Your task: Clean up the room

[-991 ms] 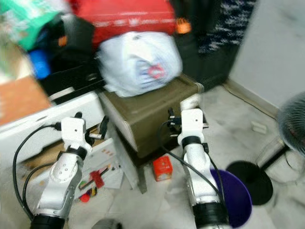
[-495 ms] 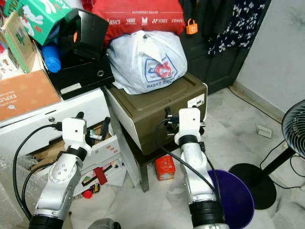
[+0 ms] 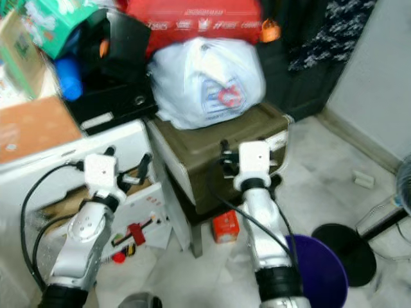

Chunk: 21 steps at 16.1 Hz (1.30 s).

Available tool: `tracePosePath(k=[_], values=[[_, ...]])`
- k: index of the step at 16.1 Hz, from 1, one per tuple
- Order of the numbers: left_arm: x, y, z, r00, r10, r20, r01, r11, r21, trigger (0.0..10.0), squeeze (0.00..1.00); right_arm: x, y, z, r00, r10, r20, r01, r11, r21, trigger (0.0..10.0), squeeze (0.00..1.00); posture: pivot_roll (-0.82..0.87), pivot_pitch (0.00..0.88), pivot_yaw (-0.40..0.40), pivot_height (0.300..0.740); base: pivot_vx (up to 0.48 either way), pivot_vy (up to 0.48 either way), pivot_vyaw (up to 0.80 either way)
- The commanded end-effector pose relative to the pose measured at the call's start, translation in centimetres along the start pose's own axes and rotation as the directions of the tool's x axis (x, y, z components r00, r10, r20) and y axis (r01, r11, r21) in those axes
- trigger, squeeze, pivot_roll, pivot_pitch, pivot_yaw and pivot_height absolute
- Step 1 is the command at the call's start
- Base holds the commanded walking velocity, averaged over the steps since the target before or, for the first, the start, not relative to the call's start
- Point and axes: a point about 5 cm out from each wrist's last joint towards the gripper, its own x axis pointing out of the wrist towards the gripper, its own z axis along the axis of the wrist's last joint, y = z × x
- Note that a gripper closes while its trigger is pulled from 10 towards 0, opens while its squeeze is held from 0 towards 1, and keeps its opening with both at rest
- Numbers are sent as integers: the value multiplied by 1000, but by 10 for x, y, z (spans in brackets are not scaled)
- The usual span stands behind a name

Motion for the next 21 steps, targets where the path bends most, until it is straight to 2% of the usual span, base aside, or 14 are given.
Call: tracePosePath(k=[1,9,14,18,20,21], values=[[-1,1,-1,1000,-1,-5,1,1000,5,10000,0,-1,3,-1,1000,10,-4,-10,1000,-2,10000,0,29,0,10,740,0,0,800],[-2,-1,-1,1000,1,-7,-1,1000,-3,10000,0,-2,3,-2,1000,17,-9,-17,1000,8,10000,0,27,0,2,740,0,0,800],[-9,-6,2,998,-57,-1,57,997,47,10000,0,-10,-1,-6,1000,12,-25,-12,1000,-5,10000,0,29,0,7,740,0,0,601],[-30,3,3,999,-44,-22,45,998,47,10000,0,-27,-19,-8,998,-26,-55,26,1000,-2,10000,0,36,0,1,740,0,0,0],[-58,17,1,998,-4,-59,8,997,82,10000,0,-55,-31,-5,997,-25,-78,25,1000,-7,10000,0,39,0,-5,740,0,0,0],[-65,19,-1,997,8,-76,-1,996,88,10000,0,-61,-32,-5,996,-18,-88,17,1000,-13,10000,0,39,0,-7,740,0,0,0]])
